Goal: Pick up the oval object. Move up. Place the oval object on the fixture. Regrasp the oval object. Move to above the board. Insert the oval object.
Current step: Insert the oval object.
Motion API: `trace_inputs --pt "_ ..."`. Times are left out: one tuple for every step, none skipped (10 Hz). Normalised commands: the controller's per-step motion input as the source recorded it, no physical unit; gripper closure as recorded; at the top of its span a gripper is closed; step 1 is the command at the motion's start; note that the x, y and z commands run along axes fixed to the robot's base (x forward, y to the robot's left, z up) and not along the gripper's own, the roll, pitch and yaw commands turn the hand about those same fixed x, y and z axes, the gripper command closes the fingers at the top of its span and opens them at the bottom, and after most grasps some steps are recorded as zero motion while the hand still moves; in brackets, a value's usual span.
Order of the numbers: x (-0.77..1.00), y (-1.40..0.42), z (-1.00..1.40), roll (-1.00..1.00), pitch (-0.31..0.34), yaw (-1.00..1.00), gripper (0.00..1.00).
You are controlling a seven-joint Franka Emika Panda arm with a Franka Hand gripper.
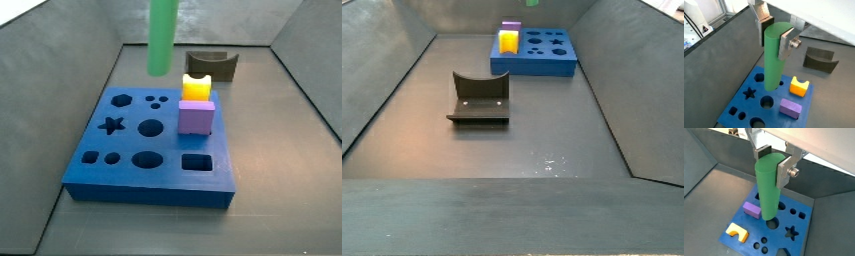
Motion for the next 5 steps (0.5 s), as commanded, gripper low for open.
trace_inputs --pt "-0.32 -0.30 -0.15 0.00 0.000 -0.59 1.00" --pt "0.00 -0.11 -0.06 0.05 0.019 -0.96 1.00" --pt "0.00 -0.09 -0.08 0.05 0.011 -0.97 1.00" --pt "0.00 -0.09 -0.11 0.04 0.004 -0.98 1.00" --pt "0.00 -0.10 -0.17 0.02 0.000 -0.99 1.00"
